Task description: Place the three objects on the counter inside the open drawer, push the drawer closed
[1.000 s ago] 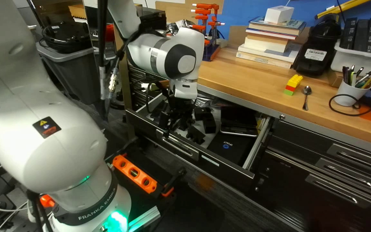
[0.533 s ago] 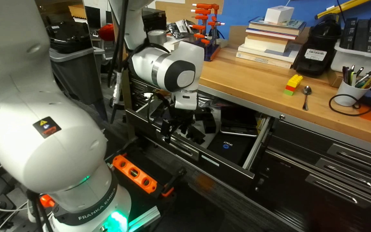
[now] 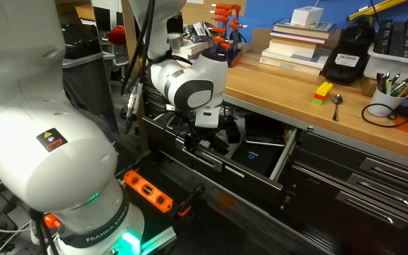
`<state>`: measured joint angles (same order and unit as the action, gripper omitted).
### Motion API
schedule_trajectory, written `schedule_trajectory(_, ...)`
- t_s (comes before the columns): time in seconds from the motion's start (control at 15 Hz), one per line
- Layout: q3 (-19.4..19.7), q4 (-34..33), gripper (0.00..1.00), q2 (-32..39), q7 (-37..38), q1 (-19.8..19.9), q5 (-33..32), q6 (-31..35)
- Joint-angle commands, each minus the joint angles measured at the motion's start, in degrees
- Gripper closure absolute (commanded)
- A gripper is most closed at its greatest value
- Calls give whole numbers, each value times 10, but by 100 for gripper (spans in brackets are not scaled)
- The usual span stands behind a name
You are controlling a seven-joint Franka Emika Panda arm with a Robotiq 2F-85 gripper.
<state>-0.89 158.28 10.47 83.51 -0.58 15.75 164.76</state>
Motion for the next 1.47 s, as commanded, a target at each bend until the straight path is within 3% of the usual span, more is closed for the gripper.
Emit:
schedule_trajectory(0.0, -28, -1, 0, -2, -51, 4, 69, 66)
schedule_trajectory(0.33, -101, -16, 0, 3, -106, 19, 127, 141)
schedule_trajectory(0.87, -192, -81, 0, 52, -122, 47, 110, 202)
schedule_trajectory(1.0, -173, -81, 0, 47, -124, 28, 91, 186)
schedule_trajectory(1.07, -115, -69, 0, 28, -127, -26, 85, 177)
schedule_trajectory(1.4, 92, -54, 0, 3, -110, -209, -9, 181)
